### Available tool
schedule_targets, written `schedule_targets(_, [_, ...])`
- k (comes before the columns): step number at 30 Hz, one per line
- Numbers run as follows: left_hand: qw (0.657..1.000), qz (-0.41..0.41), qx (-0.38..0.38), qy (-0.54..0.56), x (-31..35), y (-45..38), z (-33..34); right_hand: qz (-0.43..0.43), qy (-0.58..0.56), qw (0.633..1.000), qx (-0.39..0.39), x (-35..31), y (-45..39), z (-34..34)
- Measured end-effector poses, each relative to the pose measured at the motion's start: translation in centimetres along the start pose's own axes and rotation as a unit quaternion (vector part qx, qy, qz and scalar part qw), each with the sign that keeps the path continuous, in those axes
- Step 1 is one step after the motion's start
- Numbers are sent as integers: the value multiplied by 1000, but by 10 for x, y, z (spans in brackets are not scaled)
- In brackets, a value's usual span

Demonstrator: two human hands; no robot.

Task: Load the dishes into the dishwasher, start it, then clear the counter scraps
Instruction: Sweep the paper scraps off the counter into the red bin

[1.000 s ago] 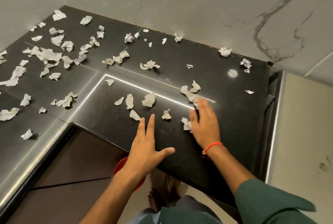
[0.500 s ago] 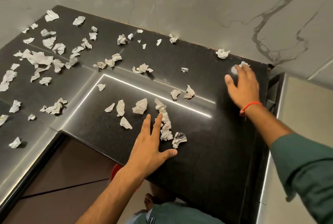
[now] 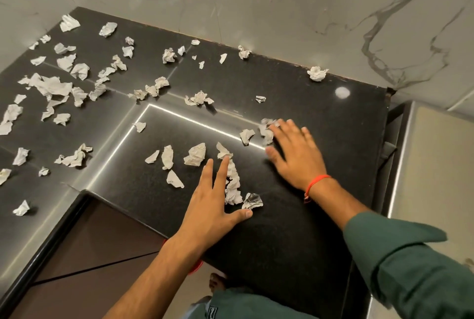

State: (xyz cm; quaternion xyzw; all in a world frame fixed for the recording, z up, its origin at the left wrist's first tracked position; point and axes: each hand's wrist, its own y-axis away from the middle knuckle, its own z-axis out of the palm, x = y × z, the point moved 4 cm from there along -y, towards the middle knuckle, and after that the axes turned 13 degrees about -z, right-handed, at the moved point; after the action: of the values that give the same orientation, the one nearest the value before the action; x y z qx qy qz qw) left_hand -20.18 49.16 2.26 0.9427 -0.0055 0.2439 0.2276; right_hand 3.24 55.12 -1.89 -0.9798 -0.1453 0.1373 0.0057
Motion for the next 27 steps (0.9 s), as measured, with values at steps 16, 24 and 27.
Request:
schedule_targets(16, [998, 11, 37, 53, -15, -1, -21, 114, 40, 989, 89, 125, -91, -43])
schedule_targets(24, [995, 13, 53, 88, -9, -17, -30, 8, 18, 998, 61, 72, -90, -18])
schedule_targets(27, [995, 8, 54, 89, -8, -20, -30, -63, -18, 998, 25, 16, -73, -5])
